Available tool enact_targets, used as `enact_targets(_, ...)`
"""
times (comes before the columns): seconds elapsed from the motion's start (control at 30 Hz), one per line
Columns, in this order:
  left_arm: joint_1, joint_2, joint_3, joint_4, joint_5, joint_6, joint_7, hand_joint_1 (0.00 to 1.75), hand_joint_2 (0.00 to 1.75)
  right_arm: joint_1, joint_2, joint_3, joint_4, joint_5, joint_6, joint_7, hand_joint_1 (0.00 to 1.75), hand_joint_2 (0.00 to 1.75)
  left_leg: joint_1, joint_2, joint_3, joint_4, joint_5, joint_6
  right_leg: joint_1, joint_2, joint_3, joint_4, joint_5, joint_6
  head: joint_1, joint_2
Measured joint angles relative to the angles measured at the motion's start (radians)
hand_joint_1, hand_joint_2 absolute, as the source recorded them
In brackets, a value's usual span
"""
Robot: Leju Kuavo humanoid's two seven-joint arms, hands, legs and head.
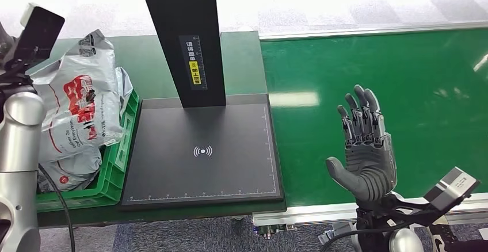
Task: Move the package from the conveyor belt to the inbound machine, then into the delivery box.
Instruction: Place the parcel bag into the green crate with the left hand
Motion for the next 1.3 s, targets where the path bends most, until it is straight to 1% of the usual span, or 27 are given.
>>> enact_targets(0.2,0.004,0.001,-0.015,-0.018,0.036,0.012,-0.004,0.0,1.75,0.012,0.0,-0.009,-0.009,-0.002,0.012,0.0,0.0,1.75,0.0,0.0,0.0,0.0,0.0,0.0,0.0,0.0,0.0,0.0,0.0,0.0,0.0,0.0)
enact_targets(0.3,0.02,0.001,-0.019,-0.057,0.086,0.04,-0.027,0.0,1.75,0.017,0.0,-0.014,-0.013,-0.002,0.011,0.0,0.0,1.75,0.0,0.0,0.0,0.0,0.0,0.0,0.0,0.0,0.0,0.0,0.0,0.0,0.0,0.0)
enact_targets(0.4,0.068,-0.001,-0.02,-0.149,0.167,0.092,-0.07,0.0,1.75,0.021,0.0,-0.015,-0.015,-0.002,0.007,-0.001,0.0,1.75,0.0,0.001,0.0,0.0,0.0,0.0,0.0,0.001,0.0,0.0,0.0,0.0,0.0,0.0)
enact_targets(0.53,0.17,-0.011,-0.02,-0.312,0.294,0.15,-0.141,0.0,1.75,0.036,0.0,-0.015,-0.027,-0.001,-0.008,-0.006,0.0,1.75,0.0,0.001,0.0,0.0,-0.001,0.0,0.0,0.001,-0.001,0.0,0.0,0.0,0.0,0.0)
enact_targets(0.6,0.207,-0.015,-0.02,-0.373,0.313,0.158,-0.149,0.0,1.75,0.04,0.0,-0.015,-0.03,-0.001,-0.009,-0.007,0.0,1.75,0.0,0.001,0.0,0.0,-0.001,0.0,0.0,0.001,-0.001,0.0,0.0,0.0,0.0,0.0)
enact_targets(0.67,0.228,-0.017,-0.02,-0.413,0.328,0.162,-0.157,0.0,1.75,0.044,0.0,-0.015,-0.031,0.0,-0.009,-0.008,0.0,1.75,0.0,0.001,0.0,0.0,-0.001,0.0,0.0,0.001,-0.001,0.0,0.0,0.0,0.0,0.0)
enact_targets(0.7,0.237,-0.019,-0.02,-0.43,0.349,0.163,-0.17,0.0,1.75,0.045,0.0,-0.015,-0.032,0.0,-0.011,-0.008,0.0,1.75,0.0,0.001,0.0,0.0,-0.001,0.0,0.0,0.001,0.0,0.0,0.0,0.0,0.0,0.0)
enact_targets(0.77,0.269,-0.024,-0.02,-0.475,0.44,0.158,-0.224,0.0,1.75,0.048,0.0,-0.015,-0.033,0.005,-0.021,-0.011,0.0,1.75,0.0,0.002,0.001,0.0,-0.001,0.0,0.0,0.002,0.0,0.0,0.0,0.0,0.0,0.0)
enact_targets(0.8,0.298,-0.031,-0.022,-0.508,0.499,0.148,-0.26,0.0,1.75,0.05,0.0,-0.015,-0.034,0.012,-0.031,-0.014,0.0,1.75,0.0,0.002,0.001,0.0,-0.001,0.0,-0.001,0.003,0.001,0.0,0.0,0.0,0.0,0.0)
enact_targets(0.87,0.39,-0.053,-0.041,-0.594,0.605,0.105,-0.327,0.0,1.75,0.055,0.0,-0.015,-0.035,0.048,-0.066,-0.022,0.0,1.75,0.0,0.004,0.002,0.0,-0.002,0.0,-0.001,0.005,0.001,0.0,-0.001,0.0,0.0,0.0)
enact_targets(0.93,0.502,-0.084,-0.09,-0.676,0.671,0.039,-0.358,0.0,1.75,0.063,0.002,-0.014,-0.035,0.112,-0.116,-0.029,0.0,1.75,0.0,0.005,0.002,0.0,-0.004,0.001,-0.002,0.005,0.001,-0.001,-0.002,0.001,0.0,0.0)
enact_targets(0.97,0.555,-0.103,-0.123,-0.706,0.692,0.004,-0.357,0.0,1.75,0.068,0.005,-0.01,-0.034,0.148,-0.139,-0.03,0.0,1.75,0.0,0.005,0.002,0.0,-0.004,0.001,-0.002,0.005,0.001,-0.001,-0.002,0.002,0.0,0.0)
enact_targets(1.03,0.647,-0.14,-0.195,-0.741,0.733,-0.059,-0.33,0.0,1.75,0.079,0.011,0.005,-0.024,0.206,-0.17,-0.028,0.0,1.75,0.0,0.005,0.002,0.0,-0.006,0.002,-0.003,0.005,0.001,-0.001,-0.003,0.002,0.0,0.0)
enact_targets(1.13,0.75,-0.198,-0.28,-0.739,0.84,-0.167,-0.251,0.0,1.75,0.065,0.015,0.053,0.043,0.243,-0.174,-0.003,0.0,1.75,0.0,0.006,0.002,0.0,-0.008,0.002,-0.003,0.007,0.001,-0.001,-0.003,0.002,0.0,0.0)
enact_targets(1.2,0.801,-0.235,-0.321,-0.701,0.887,-0.243,-0.206,0.0,1.75,0.03,0.018,0.096,0.124,0.245,-0.166,0.021,0.0,1.75,0.0,0.006,0.003,0.0,-0.008,0.002,-0.003,0.007,0.001,-0.002,-0.003,0.002,0.0,0.0)
enact_targets(1.3,0.849,-0.277,-0.384,-0.62,0.896,-0.297,-0.177,0.0,1.75,-0.018,0.026,0.157,0.238,0.235,-0.163,0.047,0.0,1.75,0.0,0.006,0.003,0.0,-0.007,0.003,-0.002,0.006,0.002,-0.002,-0.003,0.003,0.0,0.0)
